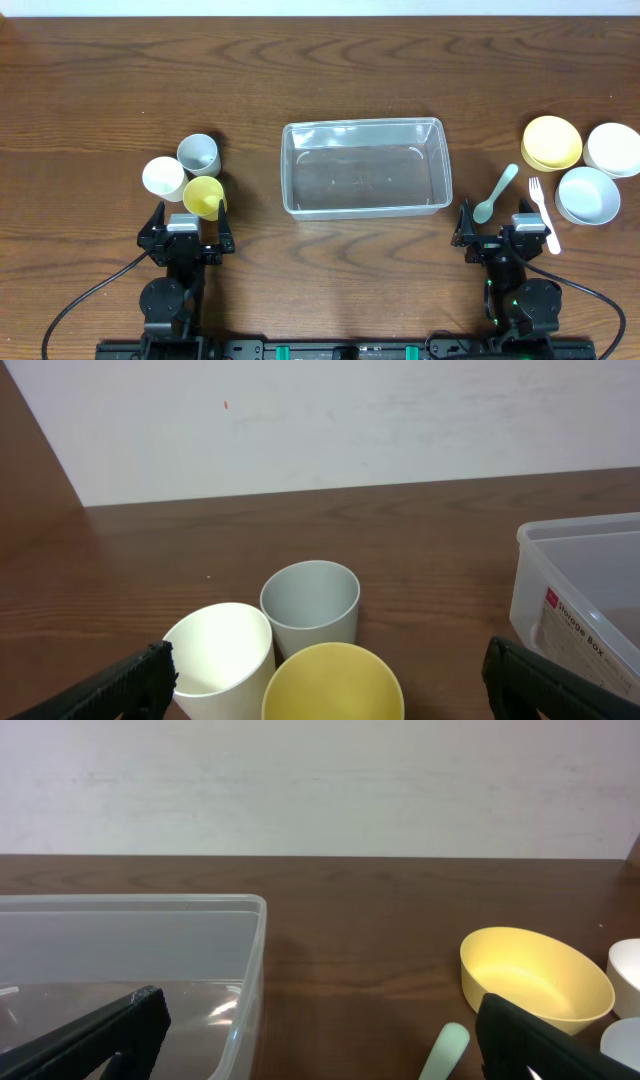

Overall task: Pack container
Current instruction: 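Move the left gripper over the yellow cup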

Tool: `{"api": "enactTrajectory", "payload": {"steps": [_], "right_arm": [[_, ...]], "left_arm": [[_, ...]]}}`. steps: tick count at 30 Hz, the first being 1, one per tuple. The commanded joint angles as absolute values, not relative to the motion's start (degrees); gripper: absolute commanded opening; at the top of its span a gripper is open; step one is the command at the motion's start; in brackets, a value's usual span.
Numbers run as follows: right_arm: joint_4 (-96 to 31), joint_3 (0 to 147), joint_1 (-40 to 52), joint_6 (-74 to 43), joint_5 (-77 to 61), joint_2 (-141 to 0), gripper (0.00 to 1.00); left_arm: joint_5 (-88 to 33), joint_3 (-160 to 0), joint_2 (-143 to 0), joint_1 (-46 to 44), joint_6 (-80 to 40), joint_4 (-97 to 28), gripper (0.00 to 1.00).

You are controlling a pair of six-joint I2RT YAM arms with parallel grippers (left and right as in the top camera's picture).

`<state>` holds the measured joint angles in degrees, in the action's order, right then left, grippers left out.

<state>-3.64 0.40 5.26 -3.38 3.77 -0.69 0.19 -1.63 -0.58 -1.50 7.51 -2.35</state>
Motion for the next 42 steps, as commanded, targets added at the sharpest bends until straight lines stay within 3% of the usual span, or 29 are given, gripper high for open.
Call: {"api": "enactTrajectory", "payload": {"steps": [1,13,16,22,26,33,42], "right_arm": [[-3.88,0.32,4.89,-2.7,3.62,-0.38,0.99],[-4.05,0.32,4.89,-3.05,0.93,-0.38,0.99],[-4.19,0.32,4.89,-8.23,0.58,-0.38,0.99],[-5.63,2.09,4.89,-10.7,-2.0,-1.26,0.99],[-12.53,9.37,4.89,-10.68,-2.46,-5.96,0.99],[-29.32,30.74,4.86,-10.68,-3.49,-25.52,0.99],[-60.53,66.11,1.87,-13.23,-4.25,-57.06,0.99]], "left_arm": [[0.47,-0.23,-0.27,-1.04,7.29,-4.16,0.98],[0.47,-0.23,-0.27,-1.04,7.27,-4.14,0.98],[0.45,-0.23,-0.27,-1.04,7.2,-3.81,0.98],[-1.21,-3.46,-1.1,-1.06,-5.85,-7.55,0.98],[-1.5,-11.75,-6.24,-1.08,-7.9,-16.03,0.98],[-1.61,-35.97,-28.32,-1.1,-8.05,-31.29,0.98],[-4.08,-75.59,-63.4,-1.08,-8.03,-68.29,0.98]]}}
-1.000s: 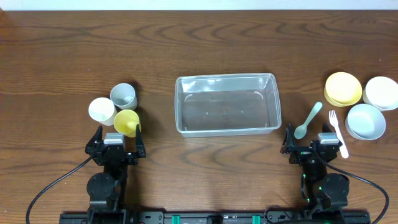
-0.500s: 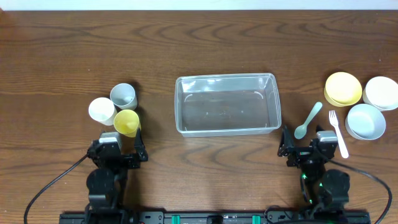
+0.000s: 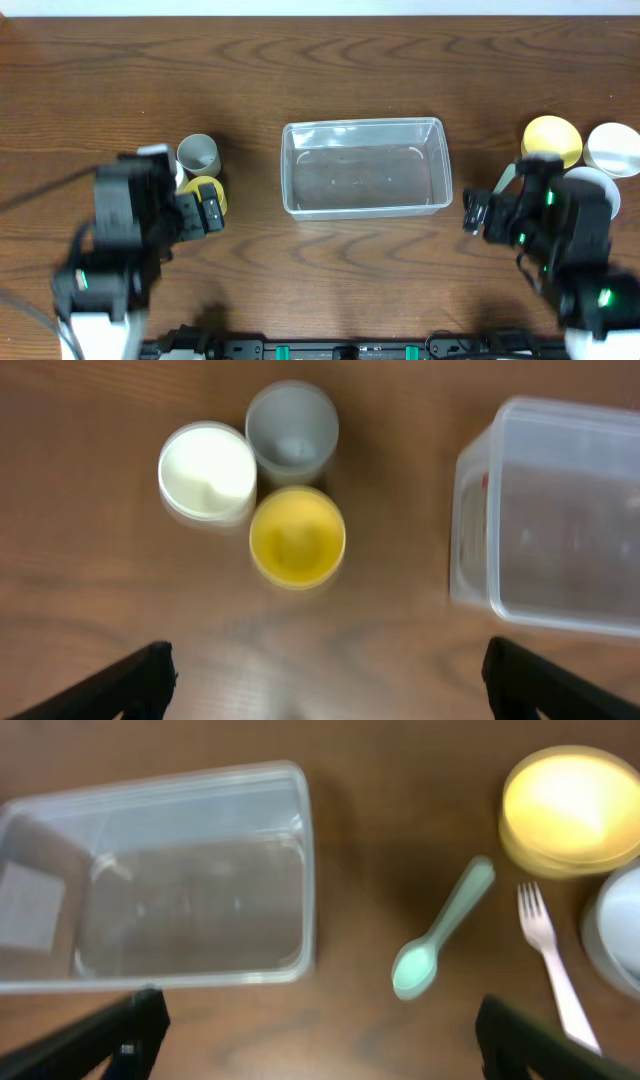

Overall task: Pack container
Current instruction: 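Move the left gripper over the yellow cup, then grasp the yellow cup with the left gripper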

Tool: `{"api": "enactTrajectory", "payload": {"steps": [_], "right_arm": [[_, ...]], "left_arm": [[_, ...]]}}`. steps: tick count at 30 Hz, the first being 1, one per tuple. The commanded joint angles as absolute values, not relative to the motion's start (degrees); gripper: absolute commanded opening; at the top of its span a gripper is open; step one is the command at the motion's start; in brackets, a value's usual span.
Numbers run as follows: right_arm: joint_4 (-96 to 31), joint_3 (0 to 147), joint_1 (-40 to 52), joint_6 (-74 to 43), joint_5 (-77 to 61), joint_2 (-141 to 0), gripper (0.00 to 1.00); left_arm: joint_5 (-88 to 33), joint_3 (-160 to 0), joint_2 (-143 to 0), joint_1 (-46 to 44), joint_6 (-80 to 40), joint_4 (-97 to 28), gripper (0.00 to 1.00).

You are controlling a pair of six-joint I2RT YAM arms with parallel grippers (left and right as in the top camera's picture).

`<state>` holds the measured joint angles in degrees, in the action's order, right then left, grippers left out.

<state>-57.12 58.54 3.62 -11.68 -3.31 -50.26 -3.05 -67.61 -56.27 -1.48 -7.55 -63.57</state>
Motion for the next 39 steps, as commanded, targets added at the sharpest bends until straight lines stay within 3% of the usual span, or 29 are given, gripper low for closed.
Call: {"api": "enactTrajectory", "payload": {"steps": [1,15,27,30,39], "right_arm": [[-62.17,68.64,1.52,-13.23,-4.4,-59.7,0.99],[-65.58,72.38,1.41,-10.24,-4.32,-79.33,0.99],[-65.12,72.2,1.41,-10.22,-4.32,-84.33,0.99],[-65.14,72.2,1.41,-10.22,-4.27,-84.33,0.99],[-65.14,72.2,1.41,-10.22,-4.05,-84.33,0.99]], "left_arm": [[-4.08,-77.95,-65.95,-1.08,-8.03,-70.37,0.98],[-7.31,-78.74,-87.24,-1.08,-8.05,-74.08,0.98],[-7.31,-75.55,-102.41,-1.1,-8.05,-66.52,0.98],[-7.29,-75.55,-105.1,-1.08,-8.03,-65.41,0.9],[-7.29,-75.55,-107.48,-1.1,-8.03,-64.69,0.3]]}}
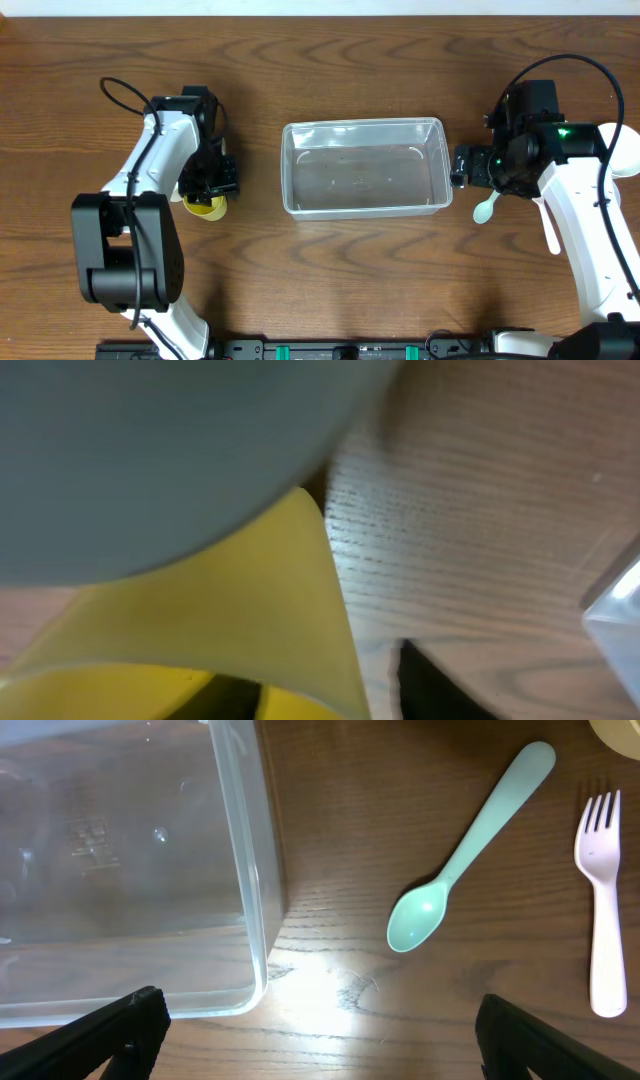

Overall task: Pack container
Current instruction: 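Grasp the yellow cup with the left gripper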

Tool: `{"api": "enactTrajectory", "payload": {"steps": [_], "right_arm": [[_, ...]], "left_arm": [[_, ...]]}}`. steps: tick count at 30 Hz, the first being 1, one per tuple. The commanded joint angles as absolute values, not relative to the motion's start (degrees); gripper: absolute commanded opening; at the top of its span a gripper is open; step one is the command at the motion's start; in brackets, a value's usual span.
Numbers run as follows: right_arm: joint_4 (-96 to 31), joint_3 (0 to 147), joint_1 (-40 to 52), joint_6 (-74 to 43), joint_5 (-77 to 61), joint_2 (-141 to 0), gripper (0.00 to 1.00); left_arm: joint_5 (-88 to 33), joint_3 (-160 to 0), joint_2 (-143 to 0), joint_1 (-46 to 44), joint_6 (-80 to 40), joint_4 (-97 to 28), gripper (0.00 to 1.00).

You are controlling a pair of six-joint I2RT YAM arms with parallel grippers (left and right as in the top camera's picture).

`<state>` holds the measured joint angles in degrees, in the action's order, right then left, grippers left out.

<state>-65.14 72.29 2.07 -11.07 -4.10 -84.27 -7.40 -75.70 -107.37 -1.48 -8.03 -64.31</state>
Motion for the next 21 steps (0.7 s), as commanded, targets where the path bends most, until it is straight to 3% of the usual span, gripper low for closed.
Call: {"api": "enactTrajectory", "payload": {"steps": [1,2,4,12,21], "right_arm": [[-65.17,72.2,1.41,-10.22,-3.88,-84.33,0.99],[-65.14,72.2,1.41,-10.22,-3.86,-84.33,0.99],[-65.14,72.2,1.41,-10.22,-3.86,-84.33,0.99],[-65.19,72.2,1.41,-10.2,-2.76,-84.33,0.99],[-65.04,72.2,1.41,-10.17,-1.28,-84.33,0.99]], "left_arm": [[-7.29,-75.55,-107.48,-1.1,-8.01,-64.79,0.25],[-7.29,-75.55,-107.48,-1.1,-8.01,-64.86,0.14],[-7.29,-75.55,-107.48,-1.1,-8.01,-65.06,0.06],[-7.03,-76.01,-105.21,-5.74,-8.08,-67.94,0.06],[-2.79,-86.11,-92.18,-22.28,-13.3,-71.79,0.06]]}}
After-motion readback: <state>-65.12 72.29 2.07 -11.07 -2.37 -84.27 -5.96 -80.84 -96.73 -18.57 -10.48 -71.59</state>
